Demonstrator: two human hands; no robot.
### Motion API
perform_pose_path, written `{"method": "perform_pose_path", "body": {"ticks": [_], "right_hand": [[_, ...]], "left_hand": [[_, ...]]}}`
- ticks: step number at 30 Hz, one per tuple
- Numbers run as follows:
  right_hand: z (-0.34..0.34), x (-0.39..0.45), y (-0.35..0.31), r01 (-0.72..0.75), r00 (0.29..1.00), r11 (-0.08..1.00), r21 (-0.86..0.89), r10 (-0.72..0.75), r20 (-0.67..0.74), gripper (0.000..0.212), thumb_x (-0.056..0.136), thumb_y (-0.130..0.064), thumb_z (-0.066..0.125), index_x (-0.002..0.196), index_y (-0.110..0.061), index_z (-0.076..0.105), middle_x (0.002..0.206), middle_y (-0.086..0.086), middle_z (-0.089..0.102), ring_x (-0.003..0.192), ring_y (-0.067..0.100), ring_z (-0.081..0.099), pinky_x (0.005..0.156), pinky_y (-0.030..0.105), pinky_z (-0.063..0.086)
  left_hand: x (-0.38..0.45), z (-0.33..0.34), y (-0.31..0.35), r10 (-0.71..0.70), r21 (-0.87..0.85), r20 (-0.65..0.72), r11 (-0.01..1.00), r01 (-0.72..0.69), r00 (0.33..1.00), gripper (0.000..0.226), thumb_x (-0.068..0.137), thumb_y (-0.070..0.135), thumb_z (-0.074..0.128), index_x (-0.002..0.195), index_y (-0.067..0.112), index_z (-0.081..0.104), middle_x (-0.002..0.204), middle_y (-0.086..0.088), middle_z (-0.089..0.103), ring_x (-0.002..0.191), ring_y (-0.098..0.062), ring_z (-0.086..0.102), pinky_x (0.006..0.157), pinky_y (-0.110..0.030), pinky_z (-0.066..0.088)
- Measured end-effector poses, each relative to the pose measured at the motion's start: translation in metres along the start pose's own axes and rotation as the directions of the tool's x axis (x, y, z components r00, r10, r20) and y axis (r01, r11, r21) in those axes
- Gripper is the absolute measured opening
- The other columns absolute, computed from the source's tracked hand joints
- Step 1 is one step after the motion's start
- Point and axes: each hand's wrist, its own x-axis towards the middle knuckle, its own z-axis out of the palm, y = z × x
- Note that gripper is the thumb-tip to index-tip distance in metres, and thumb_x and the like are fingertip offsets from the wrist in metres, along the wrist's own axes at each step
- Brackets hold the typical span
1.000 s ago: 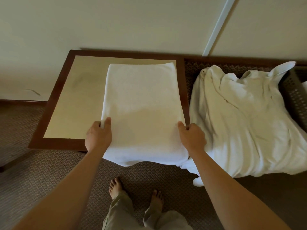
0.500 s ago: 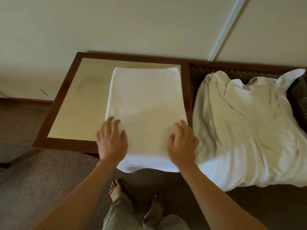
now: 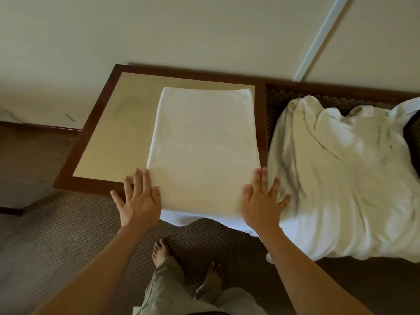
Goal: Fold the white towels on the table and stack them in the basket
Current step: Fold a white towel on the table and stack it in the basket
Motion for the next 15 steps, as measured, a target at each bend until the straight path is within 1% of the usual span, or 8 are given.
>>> {"method": "perform_pose_path", "body": {"ticks": [2,3,4,6,8,10,13,15], "right_hand": [[-0.002,-0.003,-0.001,-0.131,0.991,0.990,0.055,0.131,-0.010,0.064,0.106,-0.050,0.010,0.162,-0.028,-0.010,0.171,-0.011,-0.014,0.156,0.035,-0.013,0.116,0.075,0.000],[-0.003,-0.008,-0.003,-0.129,0.989,0.990,0.051,0.132,-0.063,0.065,0.106,-0.047,0.012,0.163,-0.024,-0.007,0.172,-0.007,-0.011,0.156,0.036,-0.011,0.116,0.076,0.001],[-0.003,-0.012,-0.007,-0.073,0.989,0.997,0.031,0.076,-0.123,0.066,0.105,-0.046,0.014,0.163,-0.022,-0.004,0.172,-0.004,-0.009,0.156,0.036,-0.009,0.116,0.075,0.000],[-0.001,-0.016,-0.022,0.163,0.974,0.986,-0.038,-0.167,-0.152,0.069,0.102,-0.049,0.015,0.164,-0.023,-0.001,0.172,-0.005,-0.010,0.157,0.031,-0.011,0.117,0.067,-0.009],[0.005,-0.013,-0.041,0.416,0.904,0.905,-0.083,-0.422,-0.073,0.067,0.103,-0.053,0.014,0.164,-0.029,0.003,0.171,-0.008,-0.012,0.157,0.026,-0.016,0.119,0.062,-0.013],[0.009,0.000,-0.054,0.550,0.832,0.821,-0.151,-0.554,0.017,0.065,0.104,-0.056,0.013,0.164,-0.032,0.007,0.172,-0.008,-0.008,0.157,0.026,-0.014,0.121,0.066,-0.006],[0.003,0.026,-0.045,0.487,0.868,0.845,-0.219,-0.496,0.018,0.063,0.104,-0.058,0.015,0.163,-0.036,0.017,0.171,-0.009,0.007,0.158,0.028,0.007,0.119,0.070,0.009],[-0.008,0.044,-0.024,0.285,0.954,0.938,-0.198,-0.297,-0.033,0.060,0.105,-0.054,0.012,0.162,-0.041,0.003,0.171,-0.016,-0.004,0.158,0.028,0.000,0.119,0.071,0.002]], "left_hand": [[-0.008,-0.005,0.011,-0.153,-0.058,0.000,0.987,0.153,0.988,0.065,0.106,0.044,0.014,0.164,0.021,-0.004,0.171,-0.002,-0.013,0.157,-0.035,-0.010,0.121,-0.068,-0.003],[-0.012,-0.007,0.018,-0.169,-0.079,-0.020,0.983,0.167,0.985,0.066,0.105,0.038,0.020,0.164,0.019,-0.004,0.171,-0.004,-0.016,0.156,-0.036,-0.012,0.122,-0.067,-0.004],[-0.016,-0.008,0.026,-0.130,-0.084,-0.048,0.989,0.125,0.990,0.070,0.103,0.035,0.025,0.164,0.020,-0.007,0.170,-0.005,-0.020,0.156,-0.035,-0.015,0.123,-0.064,-0.007],[-0.019,-0.009,0.048,0.067,-0.048,-0.080,0.996,-0.071,0.995,0.073,0.102,0.036,0.026,0.163,0.024,-0.013,0.167,-0.004,-0.027,0.155,-0.031,-0.022,0.123,-0.057,-0.012],[-0.013,-0.008,0.073,0.272,-0.024,-0.044,0.962,-0.273,0.961,0.068,0.103,0.043,0.018,0.163,0.029,-0.010,0.167,-0.001,-0.027,0.154,-0.027,-0.025,0.123,-0.055,-0.015],[-0.001,-0.005,0.089,0.382,0.019,0.019,0.924,-0.382,0.924,0.066,0.100,0.052,0.007,0.163,0.035,-0.005,0.169,0.003,-0.022,0.155,-0.024,-0.024,0.124,-0.056,-0.014],[0.023,-0.005,0.074,0.374,0.035,0.040,0.926,-0.376,0.927,0.071,0.096,0.061,-0.004,0.163,0.038,-0.006,0.169,0.008,-0.022,0.155,-0.019,-0.022,0.125,-0.054,-0.012],[0.039,-0.009,0.051,0.295,0.060,0.022,0.953,-0.296,0.955,0.068,0.100,0.061,-0.004,0.162,0.033,-0.014,0.167,0.007,-0.027,0.155,-0.021,-0.022,0.125,-0.052,-0.011]]}}
